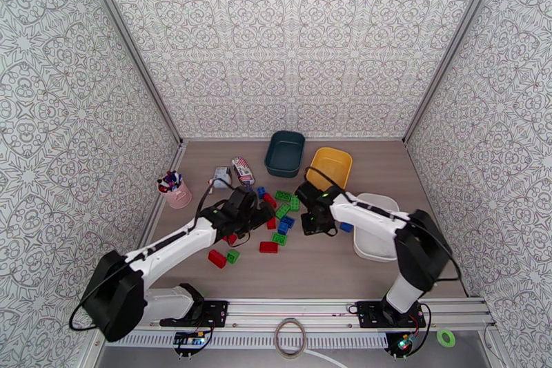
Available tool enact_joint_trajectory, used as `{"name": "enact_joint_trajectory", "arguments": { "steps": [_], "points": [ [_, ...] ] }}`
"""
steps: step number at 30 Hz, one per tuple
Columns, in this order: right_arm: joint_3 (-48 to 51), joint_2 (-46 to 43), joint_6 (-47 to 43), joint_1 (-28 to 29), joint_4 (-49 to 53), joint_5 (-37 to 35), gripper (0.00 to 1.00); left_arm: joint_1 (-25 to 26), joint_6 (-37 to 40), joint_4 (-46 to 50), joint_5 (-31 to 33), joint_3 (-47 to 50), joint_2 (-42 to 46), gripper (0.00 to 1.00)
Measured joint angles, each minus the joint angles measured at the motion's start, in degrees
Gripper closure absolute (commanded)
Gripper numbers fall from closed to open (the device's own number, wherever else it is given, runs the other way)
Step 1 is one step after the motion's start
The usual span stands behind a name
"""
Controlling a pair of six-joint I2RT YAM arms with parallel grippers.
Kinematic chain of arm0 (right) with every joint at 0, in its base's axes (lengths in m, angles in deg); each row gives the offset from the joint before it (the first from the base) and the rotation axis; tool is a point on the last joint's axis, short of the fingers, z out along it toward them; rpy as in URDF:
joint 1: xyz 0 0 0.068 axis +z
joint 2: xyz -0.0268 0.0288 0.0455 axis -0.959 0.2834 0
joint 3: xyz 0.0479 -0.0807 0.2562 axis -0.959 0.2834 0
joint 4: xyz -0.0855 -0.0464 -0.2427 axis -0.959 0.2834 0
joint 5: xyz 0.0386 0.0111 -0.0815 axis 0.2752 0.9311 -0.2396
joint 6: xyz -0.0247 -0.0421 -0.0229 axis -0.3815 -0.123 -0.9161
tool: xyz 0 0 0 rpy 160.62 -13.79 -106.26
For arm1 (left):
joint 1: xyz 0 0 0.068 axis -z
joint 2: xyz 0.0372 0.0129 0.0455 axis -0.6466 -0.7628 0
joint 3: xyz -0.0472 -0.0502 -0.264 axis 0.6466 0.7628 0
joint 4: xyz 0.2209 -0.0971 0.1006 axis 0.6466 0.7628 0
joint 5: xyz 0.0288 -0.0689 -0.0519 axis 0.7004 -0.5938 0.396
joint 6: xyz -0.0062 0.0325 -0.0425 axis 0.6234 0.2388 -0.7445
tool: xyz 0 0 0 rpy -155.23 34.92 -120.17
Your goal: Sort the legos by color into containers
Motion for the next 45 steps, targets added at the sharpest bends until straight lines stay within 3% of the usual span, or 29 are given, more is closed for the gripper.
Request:
{"name": "enact_joint_trajectory", "arguments": {
  "steps": [6, 15, 25, 31, 38, 45],
  "points": [
    [0.00, -7.50, 1.92, -7.28, 2.49, -1.81, 0.73, 4.76, 5.68, -0.61, -0.04, -9.64, -7.72, 0.02],
    [3.13, -20.90, 5.88, -23.93, 5.60, -3.63, 0.73, 11.06, 16.65, 0.20, -0.50, -27.50, -19.26, 0.02],
    [13.20, -22.82, 7.32, -37.07, 6.78, -0.92, 0.72, 16.76, 25.57, 8.33, -0.87, -44.37, -30.23, 0.03],
    [18.86, -20.50, 7.54, -39.32, 4.48, 2.62, 0.58, 18.53, 25.94, 12.68, -0.46, -46.36, -32.70, 0.04],
    [20.24, -18.99, 6.93, -39.34, 2.56, 4.76, 0.37, 16.81, 23.87, 14.93, 2.08, -44.59, -32.35, 0.04],
    [13.75, -19.39, 3.74, -34.47, 3.65, 3.76, 0.37, 10.69, 18.69, 14.86, 5.51, -33.92, -25.16, 0.04]
  ]
}}
